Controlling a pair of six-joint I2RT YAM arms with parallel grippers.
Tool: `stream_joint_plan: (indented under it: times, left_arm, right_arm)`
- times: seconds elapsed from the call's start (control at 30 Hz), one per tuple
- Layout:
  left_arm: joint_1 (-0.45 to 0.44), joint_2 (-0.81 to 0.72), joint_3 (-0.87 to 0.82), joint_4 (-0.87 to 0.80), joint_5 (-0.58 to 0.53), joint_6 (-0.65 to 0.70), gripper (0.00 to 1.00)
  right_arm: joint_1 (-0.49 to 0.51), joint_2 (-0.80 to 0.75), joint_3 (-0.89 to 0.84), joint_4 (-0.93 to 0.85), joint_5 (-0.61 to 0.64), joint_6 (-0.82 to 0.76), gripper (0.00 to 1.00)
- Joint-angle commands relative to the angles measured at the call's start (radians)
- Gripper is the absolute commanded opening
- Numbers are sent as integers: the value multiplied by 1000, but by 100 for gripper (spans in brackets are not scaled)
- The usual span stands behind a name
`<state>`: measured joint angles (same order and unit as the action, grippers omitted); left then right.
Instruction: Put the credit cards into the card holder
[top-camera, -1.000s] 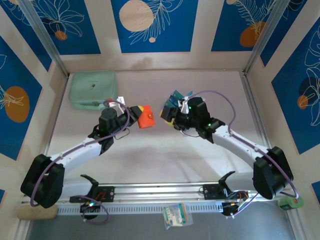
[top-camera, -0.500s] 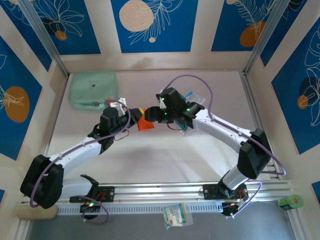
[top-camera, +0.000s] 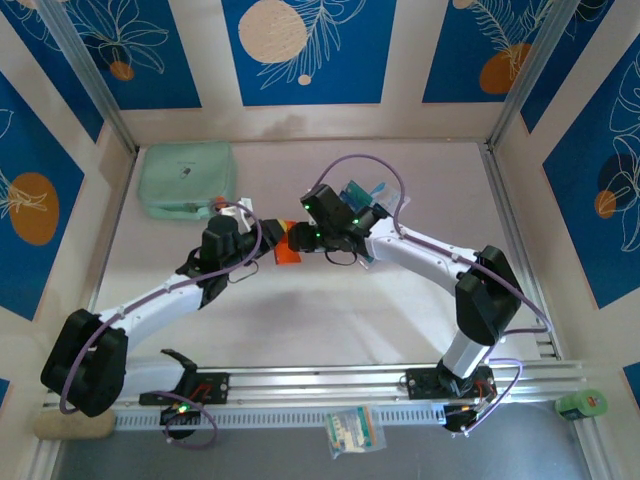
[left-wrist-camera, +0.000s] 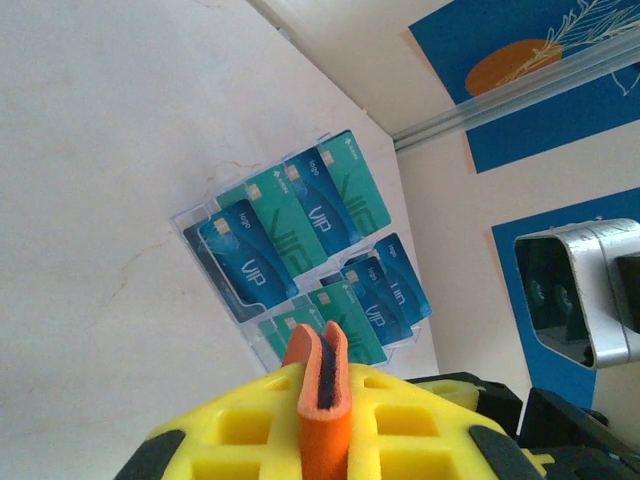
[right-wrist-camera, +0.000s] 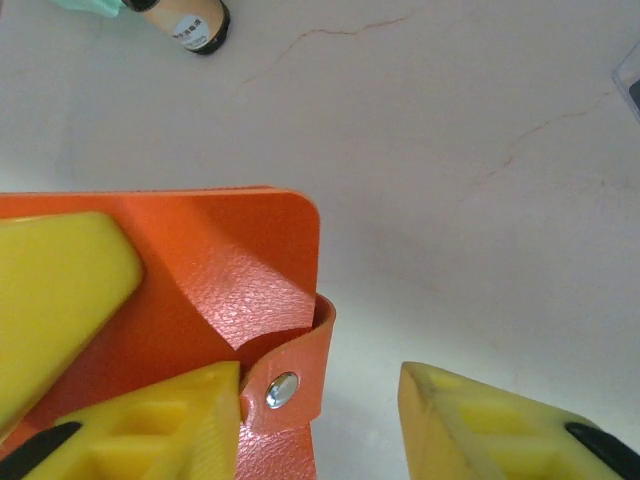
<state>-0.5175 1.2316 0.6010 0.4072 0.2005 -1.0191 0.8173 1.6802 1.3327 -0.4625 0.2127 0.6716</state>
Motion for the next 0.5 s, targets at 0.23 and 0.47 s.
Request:
stream_joint_plan:
  times: [0.23,0.47]
  left_arm:
    - [-21,-31,23,85,22,-27,0]
    - [-24,-42,18,99,25,-53,0]
  right_arm:
    - [-4,67,3,-83,142,18,21]
    - [-22,76,-86,-54,148,62,0]
